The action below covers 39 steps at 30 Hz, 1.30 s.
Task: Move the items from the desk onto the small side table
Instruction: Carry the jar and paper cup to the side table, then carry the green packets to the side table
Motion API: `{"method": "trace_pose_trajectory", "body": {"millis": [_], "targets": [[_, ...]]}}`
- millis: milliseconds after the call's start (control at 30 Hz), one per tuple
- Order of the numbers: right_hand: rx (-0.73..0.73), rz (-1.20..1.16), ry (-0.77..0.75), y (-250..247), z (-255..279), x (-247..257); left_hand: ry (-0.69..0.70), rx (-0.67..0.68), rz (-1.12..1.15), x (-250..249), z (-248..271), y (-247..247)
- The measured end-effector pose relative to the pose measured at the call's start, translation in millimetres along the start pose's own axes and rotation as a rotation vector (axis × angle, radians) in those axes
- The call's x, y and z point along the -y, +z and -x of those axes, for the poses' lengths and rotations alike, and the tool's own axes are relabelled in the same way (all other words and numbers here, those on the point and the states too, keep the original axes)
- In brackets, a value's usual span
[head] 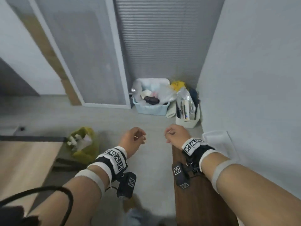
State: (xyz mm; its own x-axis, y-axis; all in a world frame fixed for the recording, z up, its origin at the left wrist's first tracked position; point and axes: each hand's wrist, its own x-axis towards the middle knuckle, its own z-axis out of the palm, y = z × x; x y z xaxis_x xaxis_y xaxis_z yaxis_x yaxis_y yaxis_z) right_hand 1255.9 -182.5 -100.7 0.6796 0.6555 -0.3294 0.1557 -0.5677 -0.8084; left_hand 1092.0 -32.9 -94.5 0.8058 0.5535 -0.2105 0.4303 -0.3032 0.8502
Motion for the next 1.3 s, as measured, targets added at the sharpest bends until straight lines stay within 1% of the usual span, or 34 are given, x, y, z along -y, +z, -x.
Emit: {"method": "trace_pose_trajectory", "body": {"millis": [33, 133, 233, 300, 400, 500, 633, 667, 733, 833, 967, 1067, 1167, 1300], "targets": [[0.056, 0.02, -0.058, 25, 2, 29, -0.029, -0.087, 0.005, 14, 23, -32], [0.202, 0.072, -0.187, 97, 14, 90, -0.1, -0.319, 0.003, 55, 92, -104], [0.368, 0.141, -0.31, 170, 33, 136, -0.205, -0.501, -0.005, 87, 167, -154], [0.471, 0.174, -0.377, 217, 49, 165, -0.273, -0.61, 0.039, 103, 214, -177], [0.655, 0.255, -0.476, 302, 84, 210, -0.405, -0.788, 0.106, 140, 294, -208], [0.774, 0.338, -0.544, 382, 121, 242, -0.501, -0.902, 0.162, 183, 361, -230], [0.906, 0.403, -0.583, 469, 169, 267, -0.593, -1.026, 0.207, 229, 428, -255], [0.919, 0.433, -0.604, 486, 177, 270, -0.609, -1.048, 0.212, 239, 440, -260], [0.938, 0.501, -0.659, 530, 193, 278, -0.66, -1.077, 0.206, 267, 467, -275], [0.928, 0.569, -0.686, 575, 199, 283, -0.761, -1.073, 0.154, 295, 489, -290], [0.864, 0.683, -0.667, 623, 189, 288, -0.911, -0.994, 0.114, 333, 505, -307], [0.79, 0.814, -0.689, 659, 172, 293, -1.031, -0.912, 0.081, 358, 504, -319], [0.744, 0.925, -0.712, 700, 151, 296, -1.131, -0.851, 0.024, 384, 491, -329], [0.672, 0.942, -0.681, 746, 129, 299, -1.277, -0.827, -0.103, 406, 474, -338]]}}
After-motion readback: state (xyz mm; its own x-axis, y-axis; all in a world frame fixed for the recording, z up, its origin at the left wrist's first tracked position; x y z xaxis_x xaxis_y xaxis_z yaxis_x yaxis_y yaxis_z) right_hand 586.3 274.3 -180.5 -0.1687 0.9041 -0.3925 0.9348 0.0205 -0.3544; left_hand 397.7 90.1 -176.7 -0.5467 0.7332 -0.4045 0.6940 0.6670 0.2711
